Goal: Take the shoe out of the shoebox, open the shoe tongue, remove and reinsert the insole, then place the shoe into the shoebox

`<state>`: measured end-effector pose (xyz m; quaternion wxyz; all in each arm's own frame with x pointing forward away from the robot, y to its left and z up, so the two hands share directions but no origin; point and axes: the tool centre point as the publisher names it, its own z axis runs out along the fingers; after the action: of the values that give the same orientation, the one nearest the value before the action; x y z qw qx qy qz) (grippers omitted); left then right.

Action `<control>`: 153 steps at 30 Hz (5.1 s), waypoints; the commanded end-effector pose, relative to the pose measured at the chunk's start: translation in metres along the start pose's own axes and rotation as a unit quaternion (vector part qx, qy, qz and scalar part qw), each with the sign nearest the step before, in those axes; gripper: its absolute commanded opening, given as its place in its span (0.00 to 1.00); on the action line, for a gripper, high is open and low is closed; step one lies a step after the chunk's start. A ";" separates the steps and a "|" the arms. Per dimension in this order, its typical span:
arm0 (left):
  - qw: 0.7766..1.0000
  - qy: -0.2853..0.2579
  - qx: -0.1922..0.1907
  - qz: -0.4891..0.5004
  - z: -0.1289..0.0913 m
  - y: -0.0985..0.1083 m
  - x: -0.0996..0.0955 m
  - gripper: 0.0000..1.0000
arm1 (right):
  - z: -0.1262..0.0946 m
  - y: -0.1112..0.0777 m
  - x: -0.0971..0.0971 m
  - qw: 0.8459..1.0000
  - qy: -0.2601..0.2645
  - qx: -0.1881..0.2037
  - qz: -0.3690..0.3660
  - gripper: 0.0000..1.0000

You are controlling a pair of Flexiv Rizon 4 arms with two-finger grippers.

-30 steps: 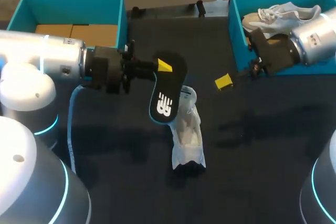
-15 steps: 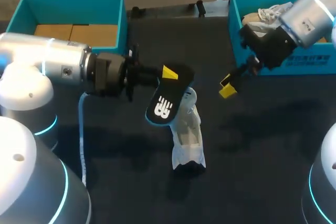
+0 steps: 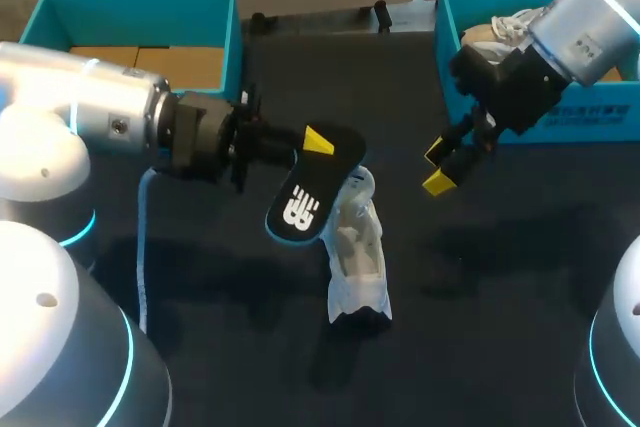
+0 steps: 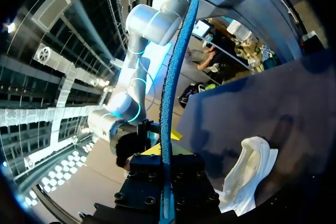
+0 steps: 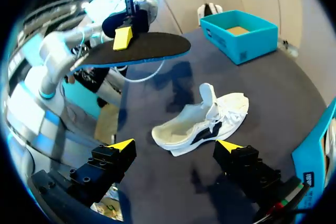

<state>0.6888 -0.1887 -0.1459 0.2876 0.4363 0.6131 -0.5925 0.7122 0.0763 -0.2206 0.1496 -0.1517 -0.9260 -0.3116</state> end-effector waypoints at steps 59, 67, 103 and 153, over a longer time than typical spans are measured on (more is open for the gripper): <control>0.978 -0.041 -0.002 -0.204 0.027 -0.031 0.112 0.00 | 0.126 -0.048 0.007 0.976 -0.078 0.125 -0.161 1.00; 0.973 -0.052 0.004 -0.224 0.028 -0.029 0.117 0.00 | 0.120 -0.052 0.012 0.970 -0.122 0.142 -0.153 1.00; 0.967 -0.064 0.020 -0.246 0.038 -0.013 0.124 0.00 | 0.120 -0.054 0.005 0.964 -0.142 0.176 -0.139 1.00; 0.962 -0.065 0.000 -0.265 0.060 0.017 0.136 0.00 | 0.120 -0.054 0.005 0.964 -0.142 0.176 -0.139 1.00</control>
<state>0.6324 -0.2170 -0.2780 0.1578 0.2197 0.6867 -0.6747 0.6663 0.1093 -0.3382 -0.0034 -0.0351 -0.9898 -0.1382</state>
